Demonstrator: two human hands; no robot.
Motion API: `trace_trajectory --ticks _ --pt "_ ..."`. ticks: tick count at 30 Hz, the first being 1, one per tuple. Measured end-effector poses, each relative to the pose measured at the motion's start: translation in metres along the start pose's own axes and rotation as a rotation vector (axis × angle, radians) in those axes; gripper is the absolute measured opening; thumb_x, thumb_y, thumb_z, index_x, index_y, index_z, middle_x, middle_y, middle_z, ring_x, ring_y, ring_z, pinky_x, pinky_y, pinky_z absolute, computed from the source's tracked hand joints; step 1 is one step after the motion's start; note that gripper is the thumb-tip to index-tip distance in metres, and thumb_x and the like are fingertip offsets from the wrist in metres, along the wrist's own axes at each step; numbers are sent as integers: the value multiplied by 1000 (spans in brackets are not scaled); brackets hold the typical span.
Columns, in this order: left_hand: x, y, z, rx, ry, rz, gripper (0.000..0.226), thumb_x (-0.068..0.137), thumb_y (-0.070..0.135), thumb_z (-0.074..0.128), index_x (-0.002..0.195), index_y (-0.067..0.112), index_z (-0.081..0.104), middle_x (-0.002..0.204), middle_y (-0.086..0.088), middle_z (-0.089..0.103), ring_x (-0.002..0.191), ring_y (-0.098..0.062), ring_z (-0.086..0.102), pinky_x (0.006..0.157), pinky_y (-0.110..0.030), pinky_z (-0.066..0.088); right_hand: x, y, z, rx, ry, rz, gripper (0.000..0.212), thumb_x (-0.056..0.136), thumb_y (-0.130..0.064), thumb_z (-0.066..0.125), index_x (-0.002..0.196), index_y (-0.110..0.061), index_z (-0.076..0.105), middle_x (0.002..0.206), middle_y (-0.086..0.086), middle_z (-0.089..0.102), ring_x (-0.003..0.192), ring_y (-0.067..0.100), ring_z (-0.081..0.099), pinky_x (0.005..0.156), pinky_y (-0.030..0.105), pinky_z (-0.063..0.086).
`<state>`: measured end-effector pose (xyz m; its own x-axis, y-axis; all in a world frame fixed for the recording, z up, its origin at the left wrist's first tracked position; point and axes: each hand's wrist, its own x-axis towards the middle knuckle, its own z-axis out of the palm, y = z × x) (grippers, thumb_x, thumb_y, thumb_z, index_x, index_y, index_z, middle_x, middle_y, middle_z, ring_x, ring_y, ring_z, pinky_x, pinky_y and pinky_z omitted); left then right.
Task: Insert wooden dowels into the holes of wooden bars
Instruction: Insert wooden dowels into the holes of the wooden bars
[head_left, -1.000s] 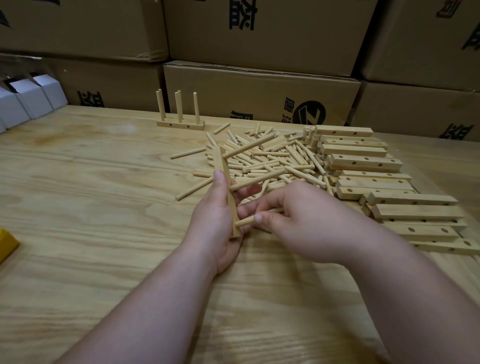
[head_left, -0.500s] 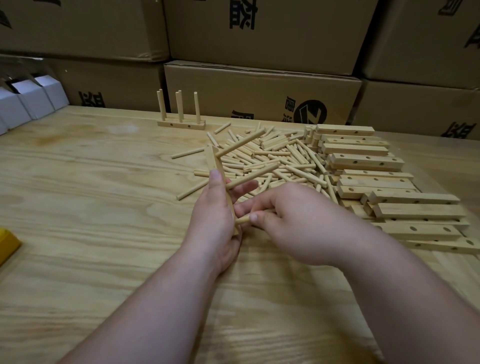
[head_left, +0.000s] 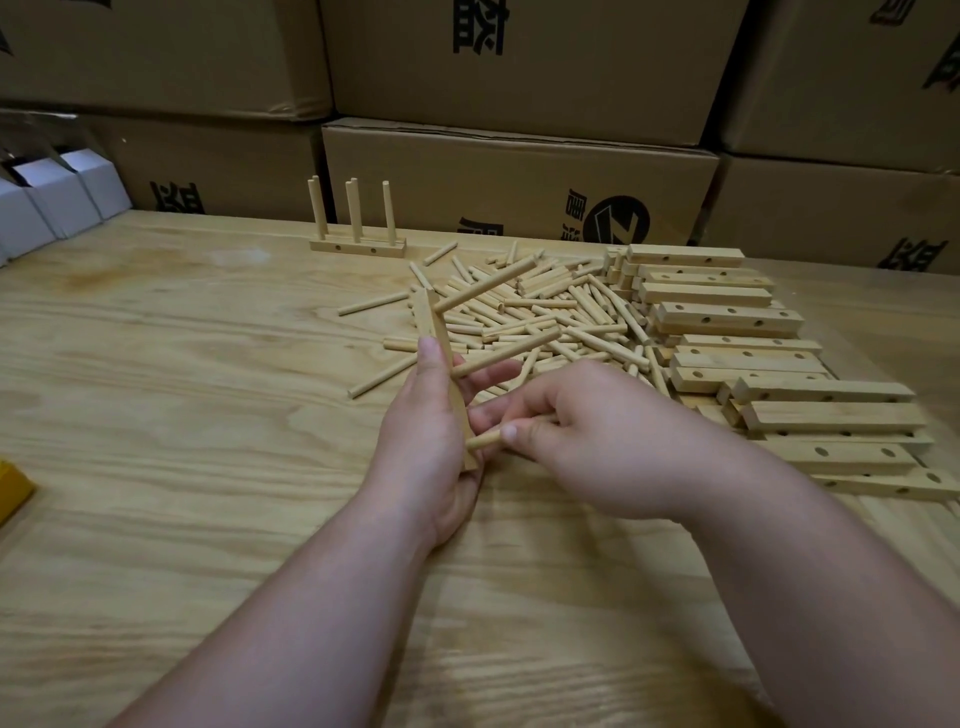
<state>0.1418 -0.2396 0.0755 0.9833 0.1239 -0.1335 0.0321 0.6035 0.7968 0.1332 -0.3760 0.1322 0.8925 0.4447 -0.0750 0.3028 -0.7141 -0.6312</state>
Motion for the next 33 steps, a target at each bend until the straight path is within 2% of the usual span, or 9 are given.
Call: trace_trajectory --ticks 3,7,14,18,21,24,27,30,33 --pt "1 -2 0 -31 -15 17 43 105 55 34 112 15 50 85 -7 78 75 -27 77 48 -31 56 -1 6 -6 194 -15 36 17 96 -24 64 86 -19 77 100 -31 72 93 -11 64 87 24 50" --pt "3 -3 1 -81 -76 -16 42 105 53 34 114 15 50 90 -10 76 89 -33 77 67 -45 63 -1 19 -22 383 162 122 7 90 -24 73 85 -19 73 76 -1 76 61 10 69 56 26 54" --pt "2 -5 1 -100 -156 -46 31 107 32 43 131 14 50 115 -13 75 109 -32 72 86 -51 61 9 30 -19 808 509 181 8 91 -19 73 95 -12 71 78 4 76 63 15 70 54 25 55" --pt "0 -7 0 -133 -187 -58 20 107 16 45 125 17 52 123 -13 72 119 -34 67 94 -52 57 14 29 -10 626 745 178 18 88 -29 75 101 -30 63 87 -1 73 68 12 72 59 31 57" --pt "0 -7 0 -170 -234 -42 21 106 11 45 124 18 51 126 -13 71 121 -32 66 88 -44 61 14 23 -3 470 859 134 21 87 -36 75 100 -35 58 86 -8 68 68 3 67 60 33 56" --pt "1 -6 -1 -179 -264 -25 26 106 12 44 132 15 47 127 -13 71 123 -28 65 95 -45 58 12 16 0 383 836 128 25 87 -41 74 107 -36 59 87 -11 67 71 -4 64 54 14 46" --pt "1 -3 -2 -171 -291 -19 28 106 14 43 134 15 45 128 -11 71 124 -25 64 105 -48 50 8 15 -4 321 702 164 19 87 -43 72 103 -34 68 84 -13 70 73 2 67 61 21 53" --pt "3 -2 -3 -145 -280 -7 28 107 17 42 135 16 46 127 -5 71 123 -21 65 107 -47 47 4 13 -7 350 484 121 4 87 -37 74 85 -34 76 73 -17 72 66 -4 66 49 9 45" --pt "4 -1 -3 -147 -265 5 28 107 18 42 134 17 47 129 -1 71 123 -17 64 109 -48 47 2 10 -9 332 359 92 6 84 -34 76 82 -39 78 75 -16 73 66 -4 65 52 13 47"
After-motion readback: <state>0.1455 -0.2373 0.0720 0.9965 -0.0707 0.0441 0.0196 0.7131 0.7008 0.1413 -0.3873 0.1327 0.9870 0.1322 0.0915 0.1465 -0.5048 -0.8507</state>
